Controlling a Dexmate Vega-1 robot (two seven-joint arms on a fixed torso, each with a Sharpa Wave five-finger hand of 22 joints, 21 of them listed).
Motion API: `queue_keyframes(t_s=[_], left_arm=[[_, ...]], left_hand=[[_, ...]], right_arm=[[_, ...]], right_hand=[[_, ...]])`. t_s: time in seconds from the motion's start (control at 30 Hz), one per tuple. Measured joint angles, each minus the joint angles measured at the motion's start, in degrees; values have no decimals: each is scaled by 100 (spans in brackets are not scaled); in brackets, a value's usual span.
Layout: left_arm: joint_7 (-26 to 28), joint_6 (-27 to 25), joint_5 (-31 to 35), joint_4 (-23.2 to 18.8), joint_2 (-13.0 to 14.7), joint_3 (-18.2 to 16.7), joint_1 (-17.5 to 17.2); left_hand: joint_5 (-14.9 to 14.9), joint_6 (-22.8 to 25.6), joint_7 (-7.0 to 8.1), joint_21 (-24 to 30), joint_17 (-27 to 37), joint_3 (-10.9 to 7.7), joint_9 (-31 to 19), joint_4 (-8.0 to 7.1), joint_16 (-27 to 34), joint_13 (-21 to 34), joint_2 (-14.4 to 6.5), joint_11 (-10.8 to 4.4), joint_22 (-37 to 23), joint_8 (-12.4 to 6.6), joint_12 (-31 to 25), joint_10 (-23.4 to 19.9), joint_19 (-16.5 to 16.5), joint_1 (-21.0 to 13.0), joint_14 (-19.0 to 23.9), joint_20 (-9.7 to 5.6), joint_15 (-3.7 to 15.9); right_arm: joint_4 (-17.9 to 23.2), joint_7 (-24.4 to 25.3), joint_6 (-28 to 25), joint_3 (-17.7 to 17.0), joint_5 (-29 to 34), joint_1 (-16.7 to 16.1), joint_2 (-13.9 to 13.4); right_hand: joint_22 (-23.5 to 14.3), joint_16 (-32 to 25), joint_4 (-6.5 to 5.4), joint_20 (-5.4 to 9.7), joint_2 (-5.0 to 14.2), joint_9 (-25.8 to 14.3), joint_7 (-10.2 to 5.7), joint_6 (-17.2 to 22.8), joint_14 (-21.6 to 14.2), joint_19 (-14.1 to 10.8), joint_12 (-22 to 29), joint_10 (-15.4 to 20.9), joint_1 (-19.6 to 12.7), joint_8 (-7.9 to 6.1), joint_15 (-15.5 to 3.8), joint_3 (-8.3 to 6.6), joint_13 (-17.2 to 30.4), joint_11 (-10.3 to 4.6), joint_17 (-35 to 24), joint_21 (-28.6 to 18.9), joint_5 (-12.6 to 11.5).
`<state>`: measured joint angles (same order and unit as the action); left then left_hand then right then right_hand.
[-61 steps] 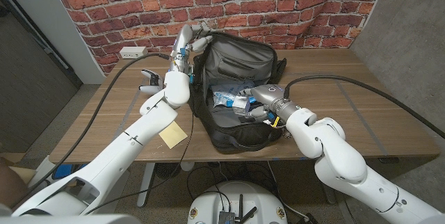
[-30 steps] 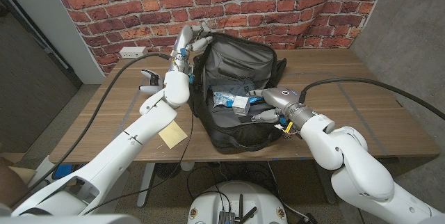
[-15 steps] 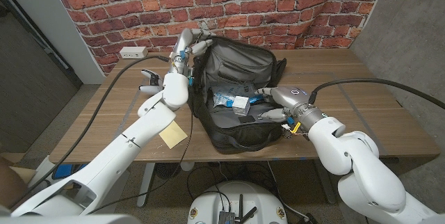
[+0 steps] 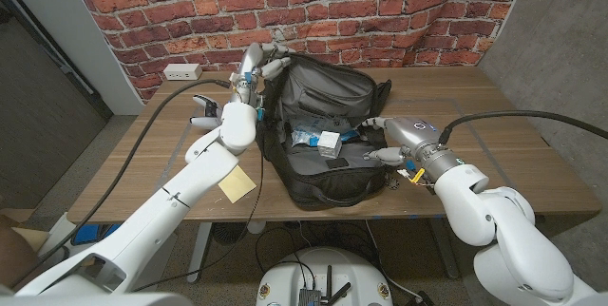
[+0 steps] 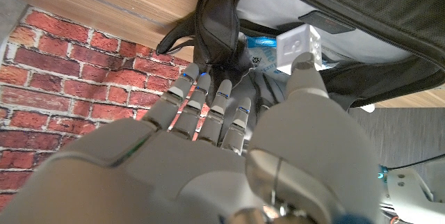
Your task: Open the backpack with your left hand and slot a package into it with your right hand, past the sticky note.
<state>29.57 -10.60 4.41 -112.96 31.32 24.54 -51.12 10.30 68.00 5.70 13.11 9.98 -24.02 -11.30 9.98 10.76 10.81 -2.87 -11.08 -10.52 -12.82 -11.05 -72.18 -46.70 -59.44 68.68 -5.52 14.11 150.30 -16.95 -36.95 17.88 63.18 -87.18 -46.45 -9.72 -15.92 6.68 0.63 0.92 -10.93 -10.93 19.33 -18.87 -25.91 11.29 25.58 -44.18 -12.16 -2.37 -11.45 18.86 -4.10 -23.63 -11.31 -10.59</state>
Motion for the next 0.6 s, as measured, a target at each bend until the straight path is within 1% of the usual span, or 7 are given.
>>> queue_keyframes(t_s=[0.27,0.37,0.4,0.43,0.53,0.57,0.6], left_arm=[[61,-157,-68,-202,2,-33,-128],[92,-228,-88,-295,3,-46,-182],[92,-228,-88,-311,3,-50,-191],[109,-288,-110,-355,0,-59,-214],[115,-313,-121,-439,-6,-75,-258],[136,-411,-162,-460,-6,-81,-270],[136,-411,-162,-477,-7,-86,-278]], left_hand=[[12,0,0,0,0,0,-5,0,0,0,-7,-1,0,1,2,1,0,-23,0,0,0],[12,0,0,0,-1,0,-5,0,0,0,-7,-1,0,1,4,1,0,-23,0,0,0],[12,1,-1,0,-1,0,-4,0,0,0,-7,-1,0,1,4,1,0,-23,0,0,0],[12,3,-3,0,-1,0,-5,0,0,0,-7,-1,0,1,5,1,0,-23,0,0,0],[12,11,-11,0,2,0,-4,0,0,0,1,-1,0,19,7,1,0,-31,0,0,0],[11,11,-11,0,3,0,-4,0,0,0,1,-1,0,19,7,1,0,-31,0,0,0],[11,12,-10,0,4,0,-4,0,0,0,1,-1,0,20,8,1,0,-31,0,0,0]], right_arm=[[0,455,145,-459,-462,-389,-30],[-37,694,254,-685,-727,-559,-40],[-37,734,278,-685,-775,-559,-40],[-71,814,320,-816,-862,-652,-43],[-88,984,404,-869,-1055,-685,-44],[-144,1040,430,-1035,-1119,-782,-44],[-144,1063,441,-1035,-1151,-782,-44]], right_hand=[[0,-1,0,30,38,0,40,40,0,-30,0,31,38,0,0,0,-26,31,0,0,-26],[0,0,0,59,53,0,65,66,-23,-64,0,74,52,0,-22,0,-26,50,0,-10,-26],[0,0,0,60,61,0,70,71,-23,-110,0,73,60,0,-22,0,-38,51,-1,-35,-26],[0,0,0,68,61,0,70,71,-23,-150,0,73,60,0,-22,0,-49,51,-1,-57,-26],[0,0,0,82,83,-1,68,73,-23,-227,0,73,83,0,-22,0,-53,51,-1,-79,-26],[0,0,0,99,83,0,47,95,-23,-252,0,73,83,0,-22,0,-53,51,-1,-87,-26],[0,0,0,81,83,-1,41,101,-23,-287,0,73,83,0,-22,0,-53,51,0,-101,-26]])
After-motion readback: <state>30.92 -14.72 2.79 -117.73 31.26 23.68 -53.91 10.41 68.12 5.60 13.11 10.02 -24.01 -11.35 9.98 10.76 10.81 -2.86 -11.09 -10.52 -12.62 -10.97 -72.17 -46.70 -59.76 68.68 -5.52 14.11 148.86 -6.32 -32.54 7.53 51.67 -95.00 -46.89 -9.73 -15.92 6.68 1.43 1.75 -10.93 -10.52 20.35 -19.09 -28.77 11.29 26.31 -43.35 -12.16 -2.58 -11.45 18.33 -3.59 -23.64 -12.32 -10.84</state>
